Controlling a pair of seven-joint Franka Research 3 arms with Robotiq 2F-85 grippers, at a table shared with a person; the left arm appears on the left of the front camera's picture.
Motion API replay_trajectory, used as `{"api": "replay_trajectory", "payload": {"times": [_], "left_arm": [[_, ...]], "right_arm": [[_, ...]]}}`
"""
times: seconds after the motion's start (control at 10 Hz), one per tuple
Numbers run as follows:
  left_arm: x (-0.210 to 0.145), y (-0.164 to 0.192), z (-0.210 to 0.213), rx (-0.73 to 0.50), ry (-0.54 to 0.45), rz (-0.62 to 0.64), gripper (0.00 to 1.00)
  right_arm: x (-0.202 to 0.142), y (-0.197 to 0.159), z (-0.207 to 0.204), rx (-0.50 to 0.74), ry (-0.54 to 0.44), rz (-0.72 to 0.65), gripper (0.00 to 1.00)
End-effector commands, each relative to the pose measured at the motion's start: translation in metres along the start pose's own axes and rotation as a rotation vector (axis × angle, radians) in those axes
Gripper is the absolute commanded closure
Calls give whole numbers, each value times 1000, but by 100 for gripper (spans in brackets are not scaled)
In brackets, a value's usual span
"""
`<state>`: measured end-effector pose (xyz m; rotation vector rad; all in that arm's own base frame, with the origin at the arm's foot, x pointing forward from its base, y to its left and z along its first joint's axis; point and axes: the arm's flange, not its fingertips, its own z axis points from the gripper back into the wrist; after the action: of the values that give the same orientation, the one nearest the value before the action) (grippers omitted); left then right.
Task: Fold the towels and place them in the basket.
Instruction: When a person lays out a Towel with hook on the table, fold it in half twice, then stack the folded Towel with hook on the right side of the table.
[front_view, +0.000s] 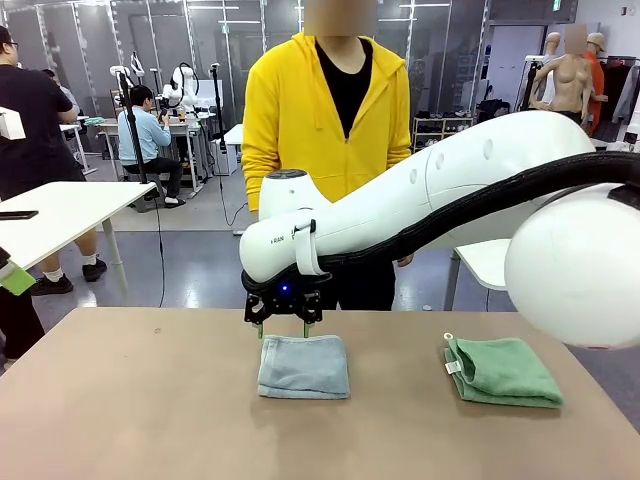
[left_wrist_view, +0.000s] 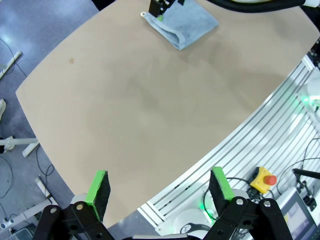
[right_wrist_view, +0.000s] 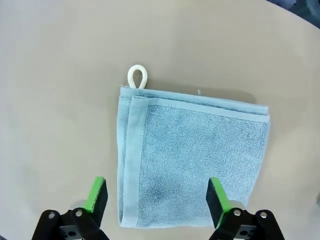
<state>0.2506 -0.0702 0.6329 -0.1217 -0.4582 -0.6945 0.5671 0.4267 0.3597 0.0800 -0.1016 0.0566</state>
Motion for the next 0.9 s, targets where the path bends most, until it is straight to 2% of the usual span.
{"api": "replay_trajectory", "payload": {"times": [0.0, 0.1, 0.2, 0.8], "left_arm": [[1, 0, 0, 0, 1, 1, 0], [1, 0, 0, 0, 1, 1, 0], [1, 0, 0, 0, 1, 1, 0], [1, 0, 0, 0, 1, 1, 0]], "right_arm": [[-17, -19, 2, 37, -13, -9, 0], [-18, -21, 0, 30, 28, 37, 0], [-2, -4, 1, 8, -3, -7, 0], [-2, -4, 1, 8, -3, -7, 0]]}}
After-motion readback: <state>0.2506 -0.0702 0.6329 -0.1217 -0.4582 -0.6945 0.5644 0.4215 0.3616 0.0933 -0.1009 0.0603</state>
